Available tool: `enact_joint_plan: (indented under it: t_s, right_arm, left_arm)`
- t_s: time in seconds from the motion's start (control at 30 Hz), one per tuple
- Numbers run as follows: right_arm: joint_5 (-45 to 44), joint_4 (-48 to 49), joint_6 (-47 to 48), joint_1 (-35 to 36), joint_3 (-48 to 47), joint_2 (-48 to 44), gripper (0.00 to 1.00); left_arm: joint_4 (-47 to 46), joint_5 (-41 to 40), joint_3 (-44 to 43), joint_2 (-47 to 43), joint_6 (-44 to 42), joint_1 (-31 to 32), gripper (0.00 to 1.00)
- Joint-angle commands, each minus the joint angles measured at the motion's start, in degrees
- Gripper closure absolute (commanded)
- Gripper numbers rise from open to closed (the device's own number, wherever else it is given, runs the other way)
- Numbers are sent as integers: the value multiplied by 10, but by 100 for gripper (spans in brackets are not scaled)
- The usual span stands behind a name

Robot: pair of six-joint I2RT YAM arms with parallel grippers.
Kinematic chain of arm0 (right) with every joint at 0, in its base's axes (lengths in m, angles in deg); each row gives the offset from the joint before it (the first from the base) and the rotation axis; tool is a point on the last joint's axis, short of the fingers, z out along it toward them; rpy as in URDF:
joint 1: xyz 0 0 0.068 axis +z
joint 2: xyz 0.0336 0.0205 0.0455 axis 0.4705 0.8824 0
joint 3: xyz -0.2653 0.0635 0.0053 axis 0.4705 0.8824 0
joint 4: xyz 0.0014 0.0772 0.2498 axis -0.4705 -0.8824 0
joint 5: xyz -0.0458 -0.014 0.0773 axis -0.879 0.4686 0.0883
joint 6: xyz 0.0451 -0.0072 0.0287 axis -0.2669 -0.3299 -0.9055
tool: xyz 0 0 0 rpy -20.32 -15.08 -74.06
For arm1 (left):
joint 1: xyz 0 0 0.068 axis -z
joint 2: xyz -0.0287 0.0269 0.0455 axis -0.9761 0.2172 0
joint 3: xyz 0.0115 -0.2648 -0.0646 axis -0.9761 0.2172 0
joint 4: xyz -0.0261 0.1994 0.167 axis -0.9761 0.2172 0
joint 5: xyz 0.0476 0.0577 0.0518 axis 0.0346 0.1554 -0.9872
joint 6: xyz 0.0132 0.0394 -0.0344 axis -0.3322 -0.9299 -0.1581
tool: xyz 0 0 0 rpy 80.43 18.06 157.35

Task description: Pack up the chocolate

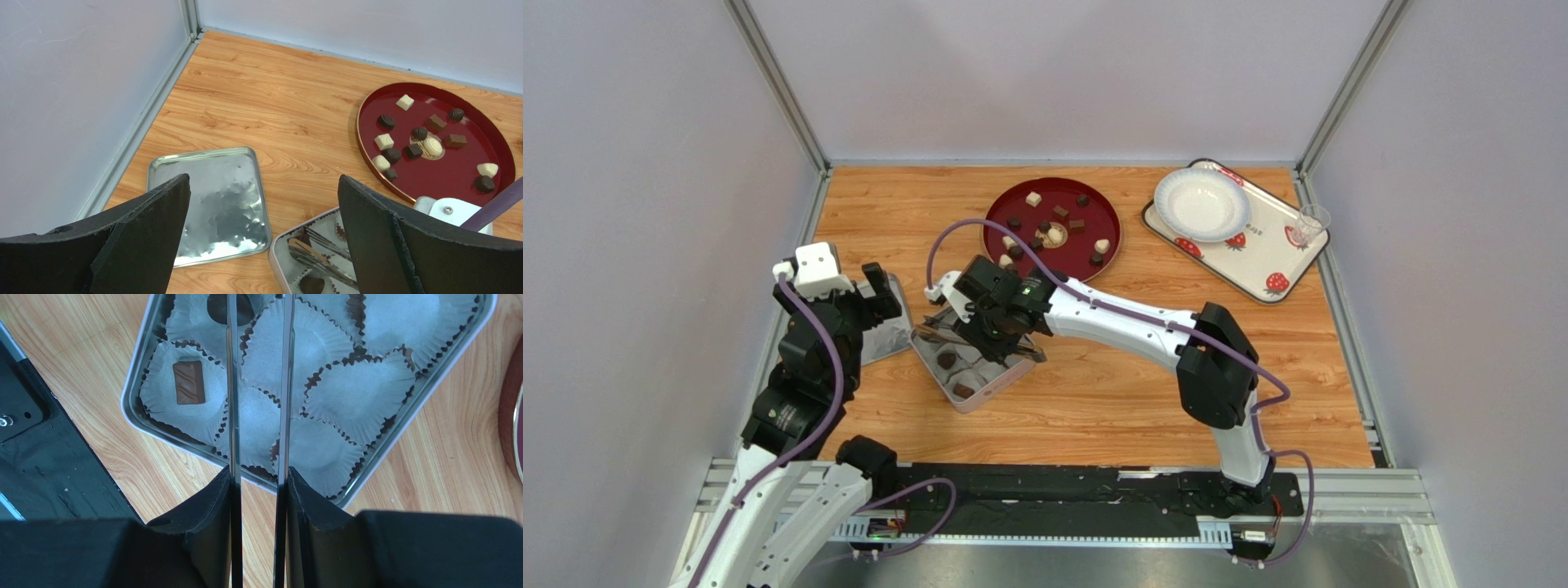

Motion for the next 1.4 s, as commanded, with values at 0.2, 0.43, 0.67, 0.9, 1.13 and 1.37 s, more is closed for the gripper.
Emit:
enact_joint_plan:
  t_s: [0.2,0.43,0.67,0.9,1.13,1.37]
  right_arm:
    - [18,14,22,7,-40,24,73]
    - [24,11,24,8,-44,34,69]
    - [30,13,27,9,-44,33,64]
    - [32,16,28,9,-46,33,60]
    - [31,16,28,9,-46,30,58]
    - [31,16,28,9,-46,25,57]
  left_arm:
    - [-24,-4,4,2,-13,-4,2]
    - [-24,-3,4,2,-14,-4,2]
    - [-24,-3,4,1,-14,-4,2]
    - [-24,-3,3,0,-14,-4,2]
    - [-23,-3,3,1,-13,-4,2]
    - [-23,-4,4,-1,-15,-4,2]
